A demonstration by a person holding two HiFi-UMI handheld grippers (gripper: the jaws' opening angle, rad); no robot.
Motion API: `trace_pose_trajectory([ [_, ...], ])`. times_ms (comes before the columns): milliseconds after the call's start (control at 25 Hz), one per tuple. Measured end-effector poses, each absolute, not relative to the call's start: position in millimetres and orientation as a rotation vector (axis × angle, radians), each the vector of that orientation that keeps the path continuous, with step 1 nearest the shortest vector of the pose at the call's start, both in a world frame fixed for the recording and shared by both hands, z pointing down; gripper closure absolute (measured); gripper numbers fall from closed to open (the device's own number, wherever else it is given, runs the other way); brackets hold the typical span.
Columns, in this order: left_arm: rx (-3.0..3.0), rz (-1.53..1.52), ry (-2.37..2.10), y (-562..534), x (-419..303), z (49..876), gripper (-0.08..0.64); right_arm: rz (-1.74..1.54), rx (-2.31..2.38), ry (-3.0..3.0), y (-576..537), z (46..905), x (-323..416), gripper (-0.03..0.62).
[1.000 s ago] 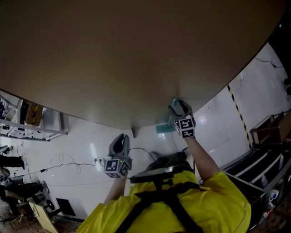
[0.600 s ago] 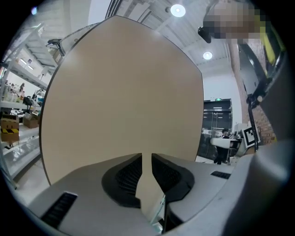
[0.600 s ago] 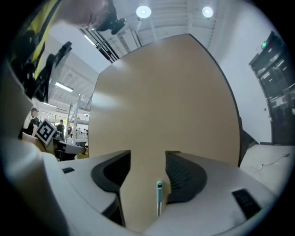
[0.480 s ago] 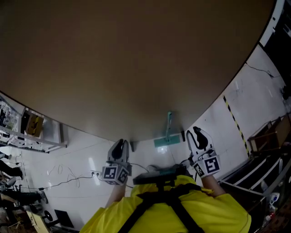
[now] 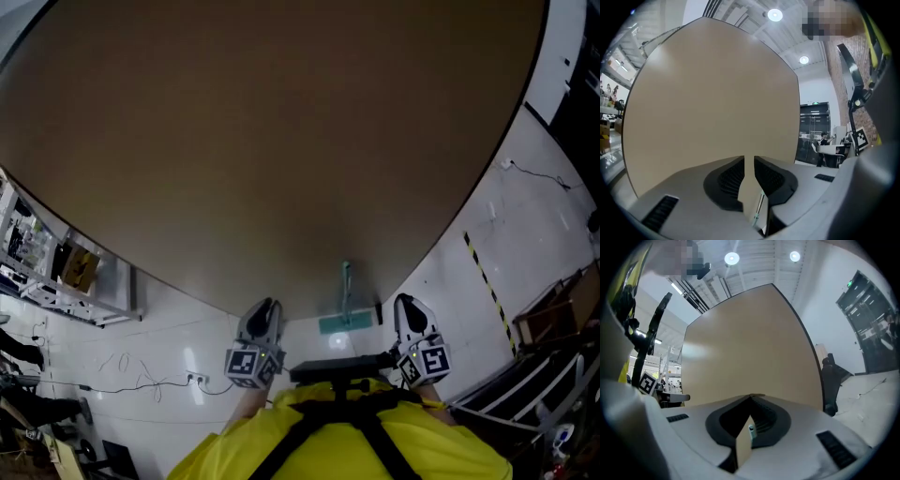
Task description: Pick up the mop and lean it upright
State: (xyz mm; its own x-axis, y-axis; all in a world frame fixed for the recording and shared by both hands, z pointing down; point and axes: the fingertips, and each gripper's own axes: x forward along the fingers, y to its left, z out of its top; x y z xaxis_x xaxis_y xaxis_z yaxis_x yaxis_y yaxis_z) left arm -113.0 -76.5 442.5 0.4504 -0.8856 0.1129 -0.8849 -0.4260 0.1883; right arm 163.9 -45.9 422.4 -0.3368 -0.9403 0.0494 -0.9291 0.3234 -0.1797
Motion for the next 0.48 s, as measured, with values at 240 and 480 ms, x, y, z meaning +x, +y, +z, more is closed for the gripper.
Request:
trace_pose_trajectory([
  [240, 2.456, 0.012, -1.545, -74, -110, 446, 0.488, -0.3, -1.72, 2.536, -60, 419, 163, 0.585],
  [480, 2.411, 0.028, -1.563, -70, -112, 456, 0.488, -0.365, -1.689, 2.572, -65, 431, 165, 0.584],
])
